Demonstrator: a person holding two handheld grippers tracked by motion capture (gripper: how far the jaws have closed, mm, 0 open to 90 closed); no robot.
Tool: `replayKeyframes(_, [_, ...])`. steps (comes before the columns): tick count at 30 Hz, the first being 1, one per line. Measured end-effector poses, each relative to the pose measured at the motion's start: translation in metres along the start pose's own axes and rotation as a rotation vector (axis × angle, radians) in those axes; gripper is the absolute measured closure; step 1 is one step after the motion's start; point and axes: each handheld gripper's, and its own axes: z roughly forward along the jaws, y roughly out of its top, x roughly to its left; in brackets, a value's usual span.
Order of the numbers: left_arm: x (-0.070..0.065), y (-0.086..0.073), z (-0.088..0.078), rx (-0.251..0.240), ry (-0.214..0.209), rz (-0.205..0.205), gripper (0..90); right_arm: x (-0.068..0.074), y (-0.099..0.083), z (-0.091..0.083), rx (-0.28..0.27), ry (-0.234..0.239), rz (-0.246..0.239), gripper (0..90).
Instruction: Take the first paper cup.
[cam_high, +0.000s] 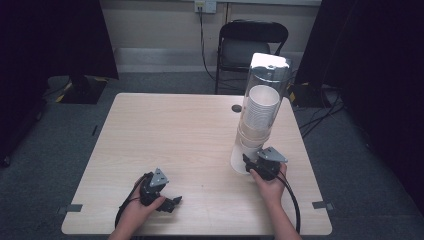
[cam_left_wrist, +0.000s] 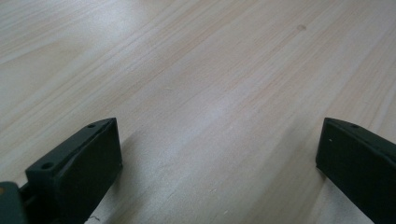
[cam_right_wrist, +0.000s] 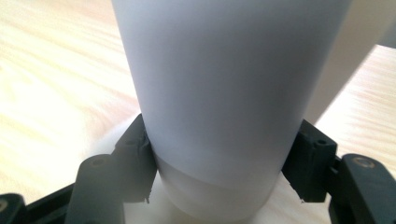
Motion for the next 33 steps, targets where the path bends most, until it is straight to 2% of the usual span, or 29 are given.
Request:
replayKeyframes(2, [0.000,0.000,0.001,-0.012,-0.007,-0.004,0.0,-0.002,-0.002,-0.003,0.025,0.012,0.001,35.7])
replayKeyframes(4, [0.000,0.000,0.001,-0.015,-0.006,-0.010,0.0,-0.002,-0.002,-0.008,0.025,0.005,-0.011,35.7])
replayKeyframes(8, [0.000,0.000,0.001,-0.015,-0.006,-0.009,0.0,-0.005,-0.002,-0.014,0.057,0.018,-0.032,35.7])
replayKeyframes(13, [0.000,0.000,0.001,-0.014,-0.007,-0.009,0.0,-0.009,-0.006,-0.022,0.102,0.042,-0.028,35.4])
replayKeyframes(16, [0.000,0.000,0.001,-0.015,-0.006,-0.010,0.0,-0.011,-0.007,-0.026,0.124,0.042,-0.043,35.2])
replayKeyframes(20, [0.000,0.000,0.001,-0.014,-0.006,-0.007,0.0,-0.015,-0.009,-0.031,0.133,0.056,-0.065,35.2])
replayKeyframes(23, [0.000,0.000,0.001,-0.014,-0.006,-0.008,0.0,-0.019,-0.012,-0.037,0.141,0.058,-0.064,35.3])
replayKeyframes(24, [0.000,0.000,0.001,-0.014,-0.006,-0.008,0.0,-0.021,-0.014,-0.038,0.139,0.057,-0.063,35.3])
replayKeyframes(28, [0.000,0.000,0.001,-0.013,-0.005,-0.008,0.0,-0.031,-0.024,-0.048,0.124,0.058,-0.004,35.2])
replayKeyframes(32, [0.000,0.000,0.001,-0.013,-0.006,-0.008,0.0,-0.041,-0.032,-0.057,0.121,0.053,0.032,34.9])
replayKeyframes(33, [0.000,0.000,0.001,-0.013,-0.006,-0.007,0.0,-0.042,-0.034,-0.058,0.126,0.048,0.026,34.6])
